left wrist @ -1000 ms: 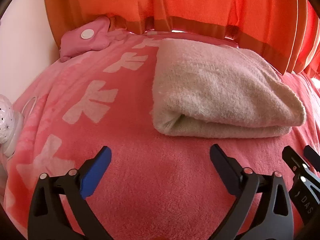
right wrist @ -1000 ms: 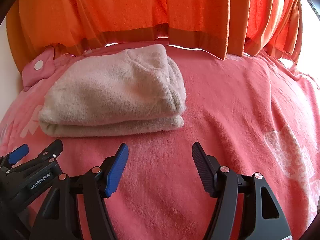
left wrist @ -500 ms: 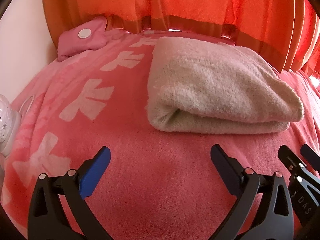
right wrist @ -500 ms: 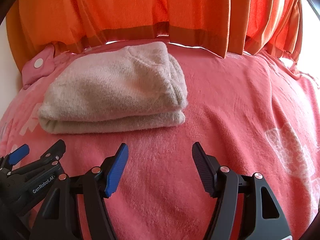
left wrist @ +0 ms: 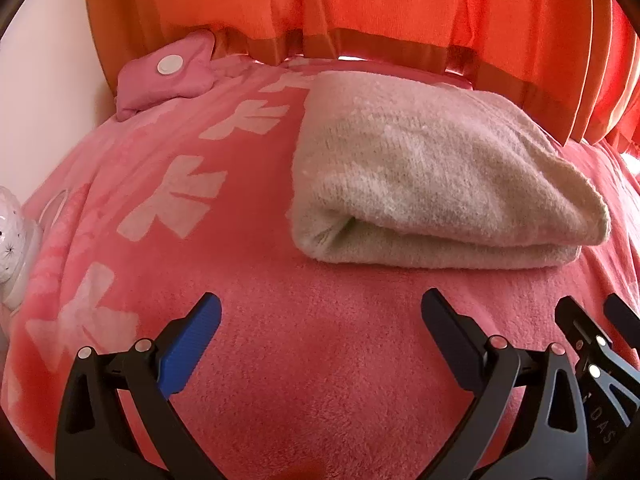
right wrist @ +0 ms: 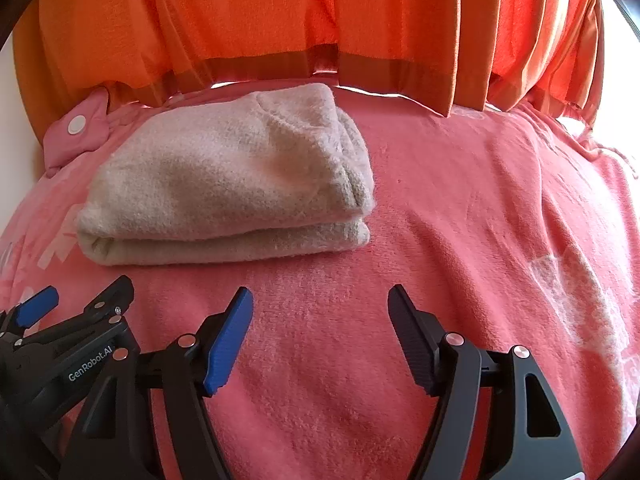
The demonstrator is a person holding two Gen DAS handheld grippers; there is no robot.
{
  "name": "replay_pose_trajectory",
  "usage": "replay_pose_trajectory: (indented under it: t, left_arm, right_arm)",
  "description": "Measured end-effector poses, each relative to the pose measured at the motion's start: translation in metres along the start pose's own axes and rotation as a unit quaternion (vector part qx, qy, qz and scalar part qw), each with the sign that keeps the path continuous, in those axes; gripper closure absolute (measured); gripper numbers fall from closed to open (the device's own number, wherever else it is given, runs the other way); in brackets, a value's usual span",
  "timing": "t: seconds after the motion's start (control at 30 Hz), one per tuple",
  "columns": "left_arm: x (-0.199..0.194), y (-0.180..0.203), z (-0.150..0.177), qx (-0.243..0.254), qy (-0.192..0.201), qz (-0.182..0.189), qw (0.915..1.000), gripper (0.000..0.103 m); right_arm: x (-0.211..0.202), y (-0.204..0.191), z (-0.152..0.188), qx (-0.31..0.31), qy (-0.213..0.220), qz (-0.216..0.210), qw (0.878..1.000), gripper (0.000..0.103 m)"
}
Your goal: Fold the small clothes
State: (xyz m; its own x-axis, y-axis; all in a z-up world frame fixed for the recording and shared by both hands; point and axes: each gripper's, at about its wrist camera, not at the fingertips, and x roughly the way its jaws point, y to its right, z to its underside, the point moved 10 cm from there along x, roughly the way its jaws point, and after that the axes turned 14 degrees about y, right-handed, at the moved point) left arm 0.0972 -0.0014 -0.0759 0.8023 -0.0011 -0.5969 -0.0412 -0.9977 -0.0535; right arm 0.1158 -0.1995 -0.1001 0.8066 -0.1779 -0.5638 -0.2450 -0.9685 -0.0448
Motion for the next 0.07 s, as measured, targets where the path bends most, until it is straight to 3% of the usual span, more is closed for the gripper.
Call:
replay_pose_trajectory:
  t: [0.07]
  left_arm:
    - [-0.0001,0.0007,0.0000,0.004,0.001,-0.001,1.0000,0.005]
  right_arm:
    - [0.0003,0.0009,-0.0002,0.001,0.000,0.001,1.000,0.035]
